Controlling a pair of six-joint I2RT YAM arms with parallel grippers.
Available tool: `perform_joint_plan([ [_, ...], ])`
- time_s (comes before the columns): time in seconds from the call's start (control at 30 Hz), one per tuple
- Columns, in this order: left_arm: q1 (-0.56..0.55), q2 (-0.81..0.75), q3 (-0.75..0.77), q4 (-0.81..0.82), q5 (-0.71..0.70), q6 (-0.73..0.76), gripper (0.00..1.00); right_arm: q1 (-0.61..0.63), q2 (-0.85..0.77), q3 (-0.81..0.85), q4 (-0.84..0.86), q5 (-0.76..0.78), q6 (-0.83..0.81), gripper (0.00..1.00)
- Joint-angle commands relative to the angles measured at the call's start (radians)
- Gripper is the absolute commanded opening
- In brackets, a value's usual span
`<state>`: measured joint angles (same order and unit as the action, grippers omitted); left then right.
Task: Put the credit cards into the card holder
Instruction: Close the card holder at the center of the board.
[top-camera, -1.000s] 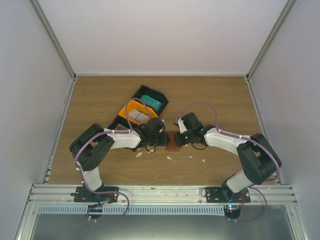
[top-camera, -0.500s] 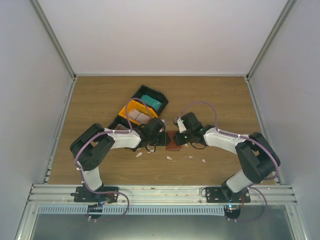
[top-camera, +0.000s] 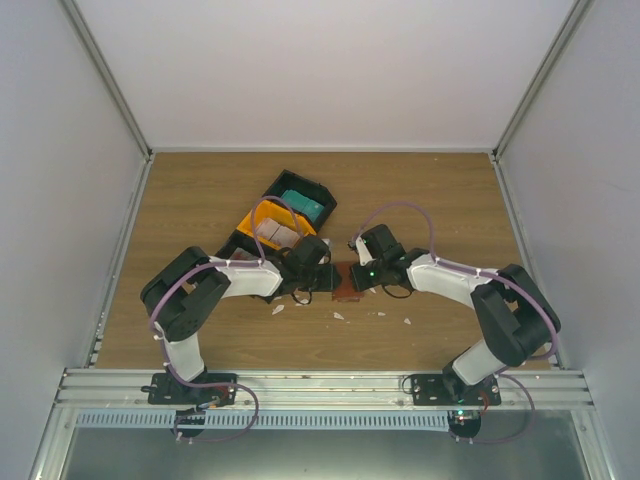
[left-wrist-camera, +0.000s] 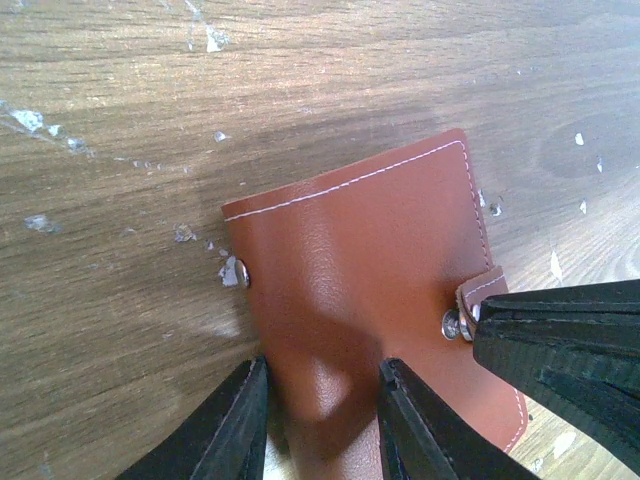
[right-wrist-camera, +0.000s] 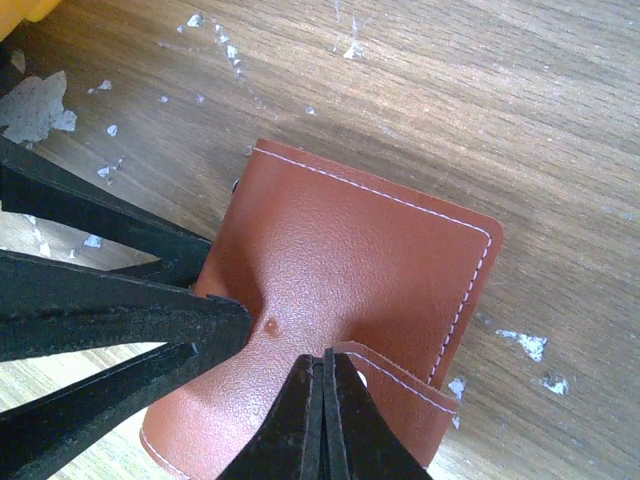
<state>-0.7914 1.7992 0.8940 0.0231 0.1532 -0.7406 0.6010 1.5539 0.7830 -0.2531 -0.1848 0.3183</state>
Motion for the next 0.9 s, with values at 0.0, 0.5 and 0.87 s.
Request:
perform_joint_plan([
  [0.0, -0.005, 0.061, -0.021, -0.069, -0.006, 0.015, 0.33, -0.004, -0.002, 0.037, -0.044, 0.016, -0.012, 0.01],
  [0.5, -0.006, 0.069, -0.02, -0.068, -0.003, 0.012, 0.33, -0.005, 0.069, 0.034, -0.062, -0.034, -0.018, 0.01],
  [0.87, -0.006, 0.071, -0.021, -0.069, -0.007, 0.012, 0.33, -0.004, 0.039, 0.017, -0.098, 0.031, 0.029, 0.01],
])
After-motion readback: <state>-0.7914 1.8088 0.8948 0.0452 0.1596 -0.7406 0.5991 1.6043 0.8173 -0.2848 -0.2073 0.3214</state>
